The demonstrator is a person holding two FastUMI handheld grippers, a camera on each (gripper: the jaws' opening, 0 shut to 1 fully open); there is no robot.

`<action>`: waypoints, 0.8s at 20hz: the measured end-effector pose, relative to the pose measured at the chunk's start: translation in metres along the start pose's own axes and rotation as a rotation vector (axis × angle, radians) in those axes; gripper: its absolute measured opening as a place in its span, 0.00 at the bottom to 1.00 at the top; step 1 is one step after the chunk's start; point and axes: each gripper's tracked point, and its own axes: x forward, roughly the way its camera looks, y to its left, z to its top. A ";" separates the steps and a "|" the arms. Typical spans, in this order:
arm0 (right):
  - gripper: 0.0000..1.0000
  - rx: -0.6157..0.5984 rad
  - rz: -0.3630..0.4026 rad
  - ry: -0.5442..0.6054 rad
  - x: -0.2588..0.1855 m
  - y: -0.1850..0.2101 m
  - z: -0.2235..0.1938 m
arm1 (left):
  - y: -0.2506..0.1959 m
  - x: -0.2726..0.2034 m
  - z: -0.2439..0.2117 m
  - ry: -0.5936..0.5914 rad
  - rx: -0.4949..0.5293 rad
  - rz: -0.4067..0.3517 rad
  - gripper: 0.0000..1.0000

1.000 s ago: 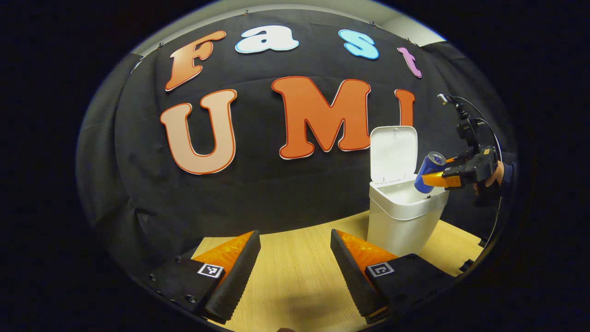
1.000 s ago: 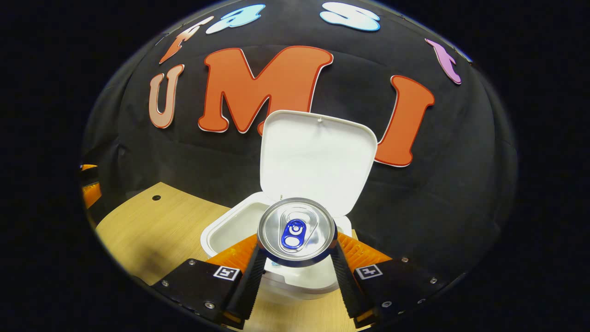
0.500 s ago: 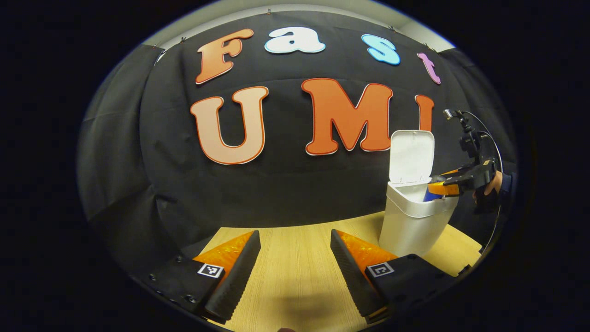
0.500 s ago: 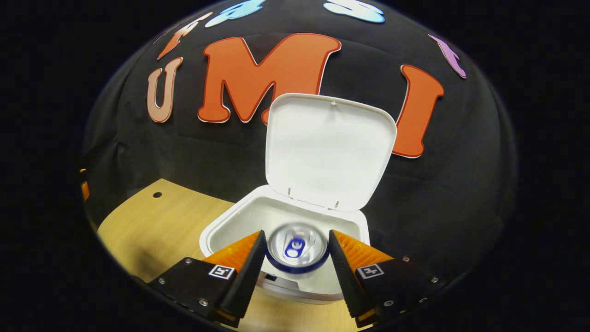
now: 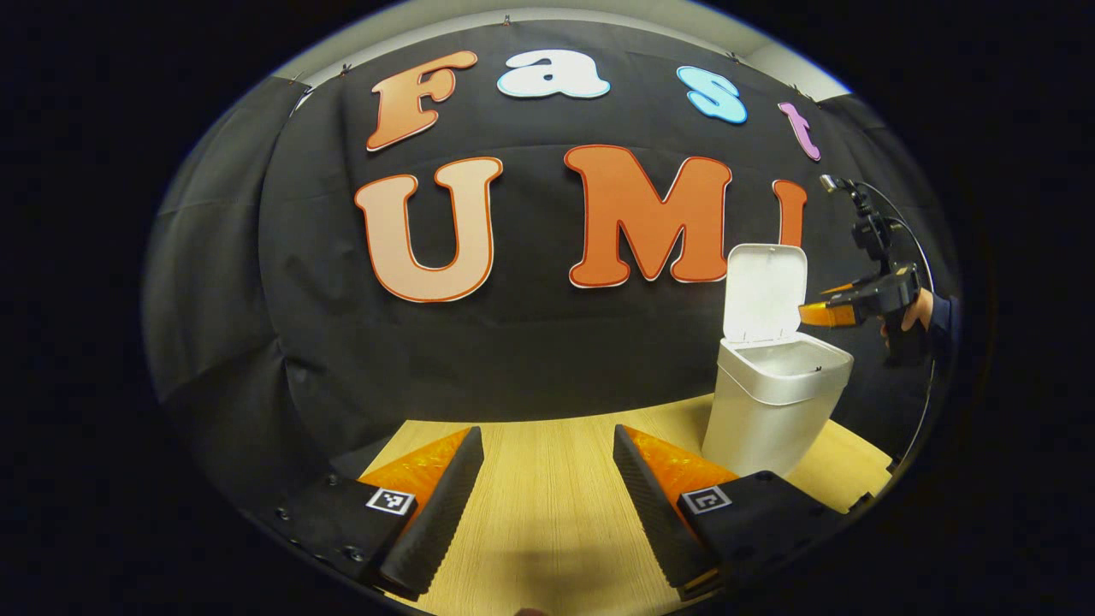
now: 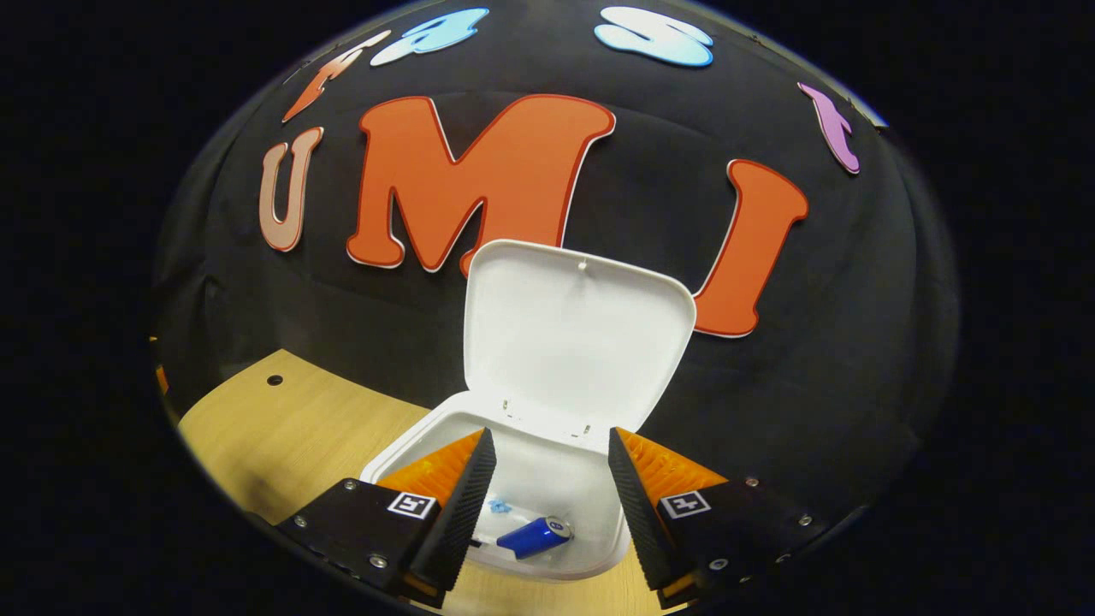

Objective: Press the lid of the desktop garbage bin to open it, pick up the crumpled paper on the desktop and throw it into the bin, then pick up the pop can on the desktop and drop it into the bin, and finally close the garbage bin lid.

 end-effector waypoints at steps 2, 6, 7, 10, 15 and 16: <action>0.80 -0.003 -0.015 -0.025 0.002 -0.006 0.017 | 0.005 0.000 -0.005 0.006 -0.009 0.006 0.97; 0.80 -0.018 -0.033 -0.073 0.006 -0.014 0.052 | 0.014 -0.003 -0.010 0.017 -0.024 0.020 0.97; 0.80 -0.020 -0.034 -0.086 0.008 -0.015 0.061 | 0.016 -0.004 -0.010 0.016 -0.025 0.024 0.98; 0.80 -0.028 -0.055 -0.125 0.016 -0.021 0.087 | 0.025 -0.007 -0.015 0.022 -0.035 0.042 0.98; 0.80 0.004 -0.073 -0.171 0.032 -0.027 0.119 | 0.037 -0.010 -0.022 0.033 -0.061 0.071 0.97; 0.80 0.009 -0.070 -0.180 0.034 -0.026 0.123 | 0.039 -0.010 -0.025 0.038 -0.069 0.077 0.98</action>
